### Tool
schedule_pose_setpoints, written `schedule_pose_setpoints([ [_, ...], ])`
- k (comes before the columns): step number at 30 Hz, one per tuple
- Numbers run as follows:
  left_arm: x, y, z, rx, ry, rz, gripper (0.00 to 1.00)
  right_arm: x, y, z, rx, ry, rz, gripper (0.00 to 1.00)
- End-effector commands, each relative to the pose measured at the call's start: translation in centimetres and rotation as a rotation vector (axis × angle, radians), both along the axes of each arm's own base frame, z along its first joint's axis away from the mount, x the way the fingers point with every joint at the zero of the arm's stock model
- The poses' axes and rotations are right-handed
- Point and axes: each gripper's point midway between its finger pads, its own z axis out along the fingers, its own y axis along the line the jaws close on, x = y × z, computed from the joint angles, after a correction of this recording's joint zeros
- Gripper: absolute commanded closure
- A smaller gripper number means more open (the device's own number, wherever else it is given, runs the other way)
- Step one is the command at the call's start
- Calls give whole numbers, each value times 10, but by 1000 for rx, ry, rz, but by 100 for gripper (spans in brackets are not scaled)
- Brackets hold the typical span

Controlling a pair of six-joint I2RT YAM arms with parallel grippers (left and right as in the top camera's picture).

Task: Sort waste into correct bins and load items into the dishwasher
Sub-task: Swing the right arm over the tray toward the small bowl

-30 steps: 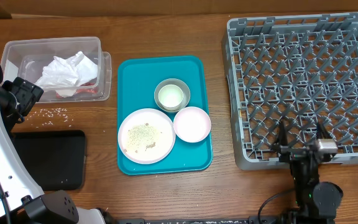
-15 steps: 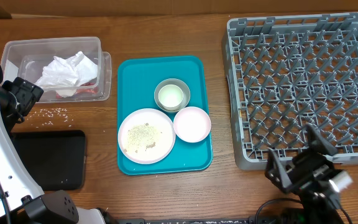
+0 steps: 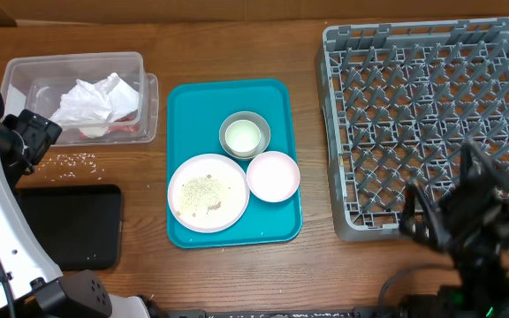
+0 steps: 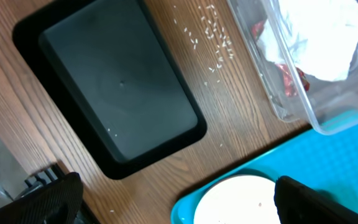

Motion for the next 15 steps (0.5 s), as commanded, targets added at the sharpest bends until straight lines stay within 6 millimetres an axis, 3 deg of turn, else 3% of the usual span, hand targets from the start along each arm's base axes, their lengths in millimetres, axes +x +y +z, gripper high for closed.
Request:
schedule_pose_setpoints([
  [1,-3,0,3,5,-8,23,0,24,33,15,-157,86,195,0],
  [5,-3,0,3,5,-8,23,0,62,63,22,-294,224,444,0],
  [9,-3,0,3,5,-8,22,0,103,94,24,-327,316,582,0],
  [13,-3,0,3,5,-8,23,0,138,147,-12,-409,408,643,0],
  [15,-3,0,3,5,-8,23,0,140,175,-34,-453,426,705,0],
])
